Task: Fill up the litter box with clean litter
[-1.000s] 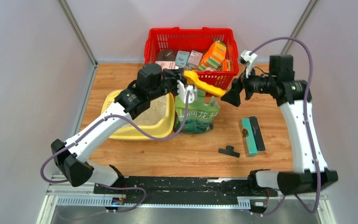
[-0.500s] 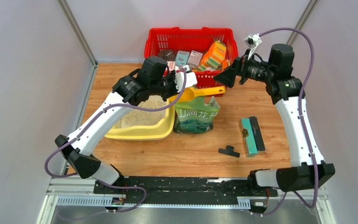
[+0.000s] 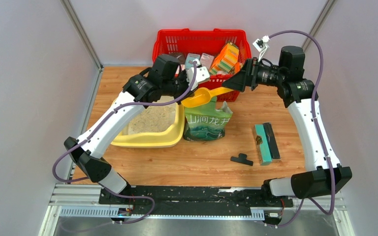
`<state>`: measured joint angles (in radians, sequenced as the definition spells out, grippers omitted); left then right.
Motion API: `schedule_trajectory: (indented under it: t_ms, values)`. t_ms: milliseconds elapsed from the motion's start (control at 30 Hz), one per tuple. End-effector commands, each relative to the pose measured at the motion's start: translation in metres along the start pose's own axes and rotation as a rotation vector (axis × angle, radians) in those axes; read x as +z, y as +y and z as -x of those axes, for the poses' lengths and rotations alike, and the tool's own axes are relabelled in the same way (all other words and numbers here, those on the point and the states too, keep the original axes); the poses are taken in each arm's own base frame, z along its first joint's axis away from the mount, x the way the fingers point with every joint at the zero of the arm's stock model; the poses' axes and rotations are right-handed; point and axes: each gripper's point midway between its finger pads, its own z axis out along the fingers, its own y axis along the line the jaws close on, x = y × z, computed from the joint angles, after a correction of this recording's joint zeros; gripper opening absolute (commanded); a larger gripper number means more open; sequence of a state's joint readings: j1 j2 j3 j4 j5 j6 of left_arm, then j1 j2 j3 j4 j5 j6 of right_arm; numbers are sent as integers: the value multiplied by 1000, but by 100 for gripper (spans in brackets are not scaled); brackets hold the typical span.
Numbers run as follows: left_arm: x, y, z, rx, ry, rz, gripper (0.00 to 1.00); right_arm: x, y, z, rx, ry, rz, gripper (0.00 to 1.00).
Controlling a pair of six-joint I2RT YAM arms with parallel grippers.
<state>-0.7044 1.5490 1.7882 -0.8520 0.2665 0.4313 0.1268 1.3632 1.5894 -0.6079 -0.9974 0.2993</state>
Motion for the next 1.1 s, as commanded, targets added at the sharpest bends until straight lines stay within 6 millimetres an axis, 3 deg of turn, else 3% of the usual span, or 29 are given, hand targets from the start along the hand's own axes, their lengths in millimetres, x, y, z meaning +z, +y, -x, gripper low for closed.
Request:
schedule_trajectory:
  t_ms: [0,233,433,800,967,1000,1033,1067]
  values:
    - [-2,7,30,-49,-86,5,0,-5,15,-11,40,18,14,89]
    - [6,7,35,-77,-96,-19,0,-3,17,-15,8,15,12,77]
    - [11,7,35,-86,-94,-25,0,1,15,-17,3,20,15,57]
    - [13,8,36,-103,-99,-26,0,1,14,-24,-5,35,20,42]
    - [14,7,36,-102,-99,-33,0,1,17,-23,-23,33,36,17]
    - [14,7,35,-103,-98,-34,3,1,17,-21,-29,28,32,13]
    - [13,8,37,-97,-102,-26,12,0,16,-19,-40,23,27,3]
    - [12,9,38,-90,-107,-24,22,-1,18,-16,-57,16,22,0]
